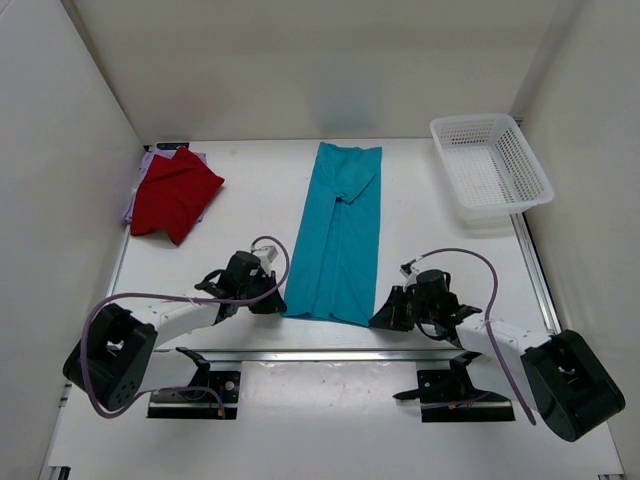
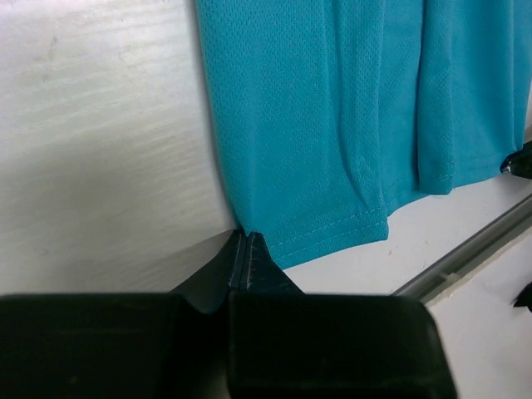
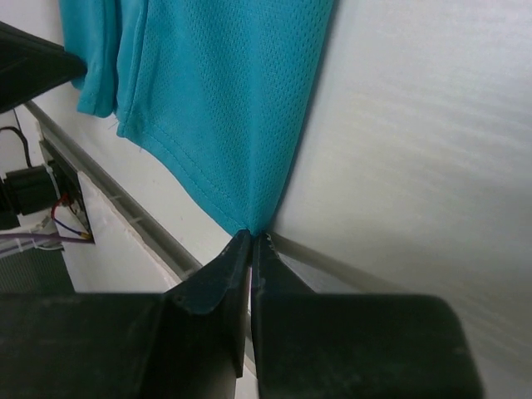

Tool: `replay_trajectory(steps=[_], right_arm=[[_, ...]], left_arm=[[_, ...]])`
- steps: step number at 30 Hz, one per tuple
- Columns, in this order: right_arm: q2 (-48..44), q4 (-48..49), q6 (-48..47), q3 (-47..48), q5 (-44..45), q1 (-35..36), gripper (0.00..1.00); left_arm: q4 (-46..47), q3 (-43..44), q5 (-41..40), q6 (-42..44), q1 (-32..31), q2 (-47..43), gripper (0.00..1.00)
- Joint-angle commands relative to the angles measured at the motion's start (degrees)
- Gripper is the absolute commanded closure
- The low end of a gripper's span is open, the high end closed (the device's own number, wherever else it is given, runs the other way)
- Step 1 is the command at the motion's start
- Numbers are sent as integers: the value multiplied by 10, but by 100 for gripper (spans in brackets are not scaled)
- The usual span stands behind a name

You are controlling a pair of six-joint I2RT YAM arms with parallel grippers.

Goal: Fold and stack the t-shirts
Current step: Grab the bottom of the folded rectangular tshirt with both arms

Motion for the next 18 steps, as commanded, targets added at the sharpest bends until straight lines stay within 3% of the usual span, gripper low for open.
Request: replay_trajectory(steps=[1,6,10,14,18], right_arm=[[-36,-47,-13,-10,17,19,100],[-124,-163,5,-16,45,84,100],[-156,-218,-20,40,42,61,100],[-93,-227,-99,130,16,-23,100],[0,-228,-169,261,17,-73,100]], left_arm=[[-61,-11,23,18,-6,-14,100],[-113,-52,24,-35,-49,-119,100],[-133,-29,51,-59,-46,-170,100],[-171,123,39,-26,3,-115,100],[-145,236,16,-22,39,-16,100]])
